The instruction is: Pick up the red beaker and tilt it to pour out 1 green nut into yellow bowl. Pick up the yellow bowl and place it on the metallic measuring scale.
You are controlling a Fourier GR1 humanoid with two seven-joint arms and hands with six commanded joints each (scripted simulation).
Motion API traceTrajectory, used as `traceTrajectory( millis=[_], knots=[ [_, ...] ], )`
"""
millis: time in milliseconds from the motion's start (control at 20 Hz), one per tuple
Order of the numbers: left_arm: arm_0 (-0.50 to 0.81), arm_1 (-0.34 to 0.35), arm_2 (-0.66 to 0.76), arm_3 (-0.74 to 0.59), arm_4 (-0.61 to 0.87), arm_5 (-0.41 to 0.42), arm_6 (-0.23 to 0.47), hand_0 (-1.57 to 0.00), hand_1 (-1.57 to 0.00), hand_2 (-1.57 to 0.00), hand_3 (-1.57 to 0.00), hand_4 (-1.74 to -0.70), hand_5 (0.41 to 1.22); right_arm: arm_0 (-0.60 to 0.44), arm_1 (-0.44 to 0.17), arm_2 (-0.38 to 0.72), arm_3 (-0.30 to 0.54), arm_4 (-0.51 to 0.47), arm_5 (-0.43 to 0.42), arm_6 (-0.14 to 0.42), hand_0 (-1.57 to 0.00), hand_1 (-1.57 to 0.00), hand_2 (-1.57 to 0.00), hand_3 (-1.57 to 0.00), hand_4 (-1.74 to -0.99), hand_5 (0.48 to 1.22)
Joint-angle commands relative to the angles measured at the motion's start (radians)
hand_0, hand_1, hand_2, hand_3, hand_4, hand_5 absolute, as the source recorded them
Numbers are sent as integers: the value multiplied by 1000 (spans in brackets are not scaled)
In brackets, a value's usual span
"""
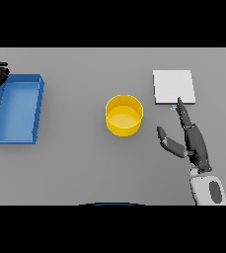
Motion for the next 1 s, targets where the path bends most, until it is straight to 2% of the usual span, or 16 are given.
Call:
traceTrajectory(
  millis=[0,100,150,200,250,350,400,500,700,800,900,950],
  knots=[
    [27,-9,-6,-39,-2,14,32,-1571,-1571,-1571,-1571,-1741,1050,2,0,-3,-3,-2,-1,0,1,1,1,1,-1167,675],
    [62,-12,-6,-83,2,22,74,-1571,-1571,-1571,-1571,-1741,925,14,5,3,-5,0,-1,-2,1,1,1,1,-1157,671],
    [78,-14,-4,-109,9,17,106,-1571,-1571,-1571,-1571,-1655,868,14,11,7,-12,0,-2,5,1,1,1,1,-1155,669],
    [85,-2,-4,-131,11,-8,122,-1571,-1571,-1526,-1525,-1521,818,14,15,9,-23,-3,-3,9,1,1,1,1,-1155,670],
    [99,5,-12,-167,36,-64,87,-1469,-1344,-1276,-1318,-1369,774,18,17,11,-13,-1,-2,7,1,1,1,1,-1153,670],
    [135,18,-2,-232,108,-153,81,-940,-860,-817,-843,-1126,705,15,4,2,-17,-2,-2,21,1,1,1,1,-1149,670],
    [144,19,9,-236,145,-191,82,-751,-687,-653,-675,-1050,683,16,9,3,-14,-3,-4,11,1,1,1,1,-1150,671],
    [148,42,-19,-240,126,-232,113,-481,-440,-418,-431,-915,651,19,8,3,-20,-10,2,10,1,1,1,1,-1155,670],
    [141,64,-61,-228,66,-245,141,-196,-179,-170,-176,-813,627,13,3,6,-14,18,-16,17,1,1,1,1,-1157,665],
    [137,56,-66,-205,47,-222,112,-125,-115,-109,-112,-794,627,12,6,9,-16,26,-23,15,1,1,1,1,-1157,665],
    [130,49,-68,-221,44,-207,91,-80,-73,-69,-72,-776,631,1,0,10,-12,38,-26,49,1,1,1,1,-1144,644],
    [129,45,-59,-222,51,-197,72,-64,-58,-55,-57,-778,633,0,-9,19,-20,78,-42,85,1,1,1,1,-1131,631]
  ],
)
